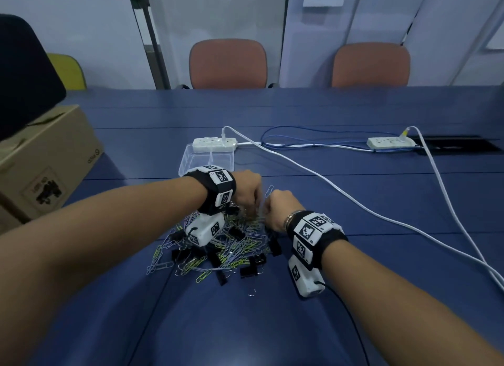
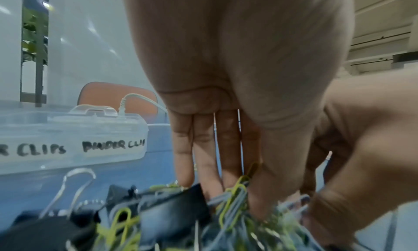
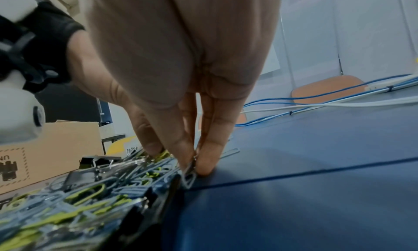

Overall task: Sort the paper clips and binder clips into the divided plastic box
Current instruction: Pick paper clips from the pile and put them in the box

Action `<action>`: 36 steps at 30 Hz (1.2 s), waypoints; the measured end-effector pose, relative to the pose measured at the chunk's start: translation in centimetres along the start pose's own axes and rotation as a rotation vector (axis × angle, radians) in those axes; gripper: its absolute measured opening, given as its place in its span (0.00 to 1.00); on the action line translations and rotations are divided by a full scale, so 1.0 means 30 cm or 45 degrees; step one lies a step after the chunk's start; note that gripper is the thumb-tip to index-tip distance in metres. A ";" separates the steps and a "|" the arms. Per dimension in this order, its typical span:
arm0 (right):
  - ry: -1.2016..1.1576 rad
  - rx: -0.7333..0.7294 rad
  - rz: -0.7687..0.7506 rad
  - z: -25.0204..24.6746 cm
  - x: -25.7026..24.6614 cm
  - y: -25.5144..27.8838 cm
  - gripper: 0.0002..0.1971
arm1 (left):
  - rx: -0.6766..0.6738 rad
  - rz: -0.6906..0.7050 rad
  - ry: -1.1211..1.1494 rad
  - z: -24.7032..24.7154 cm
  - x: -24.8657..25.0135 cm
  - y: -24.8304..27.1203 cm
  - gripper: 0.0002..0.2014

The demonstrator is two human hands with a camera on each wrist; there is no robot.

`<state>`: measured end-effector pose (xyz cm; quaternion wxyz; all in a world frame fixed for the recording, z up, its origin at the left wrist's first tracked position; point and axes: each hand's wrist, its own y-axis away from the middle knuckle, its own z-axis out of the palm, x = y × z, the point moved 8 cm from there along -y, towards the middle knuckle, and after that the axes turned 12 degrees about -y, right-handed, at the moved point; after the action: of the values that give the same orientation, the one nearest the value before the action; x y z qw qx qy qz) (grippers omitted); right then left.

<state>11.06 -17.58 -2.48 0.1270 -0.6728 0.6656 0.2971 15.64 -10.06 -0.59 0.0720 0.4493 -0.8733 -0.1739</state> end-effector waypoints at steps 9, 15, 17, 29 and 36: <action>-0.184 -0.051 0.025 -0.077 0.042 -0.042 0.06 | -0.140 -0.069 0.450 -0.146 -0.095 -0.014 0.06; -0.445 0.003 0.045 -0.194 0.008 -0.021 0.12 | -0.033 -0.062 0.533 -0.276 -0.141 0.048 0.05; -0.519 0.055 0.043 -0.234 -0.033 0.003 0.13 | 0.060 -0.091 0.509 -0.350 -0.189 0.091 0.04; -0.742 0.109 -0.116 -0.295 -0.380 -0.002 0.10 | 0.479 -0.422 0.475 -0.329 -0.547 0.269 0.01; -0.907 0.076 -0.151 -0.277 -0.512 -0.126 0.07 | 0.648 -0.625 0.590 -0.198 -0.724 0.181 0.03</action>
<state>17.61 -9.37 11.98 0.3875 -0.5605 0.5477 0.4855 25.91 9.03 7.58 0.1095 0.6748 -0.7161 0.1411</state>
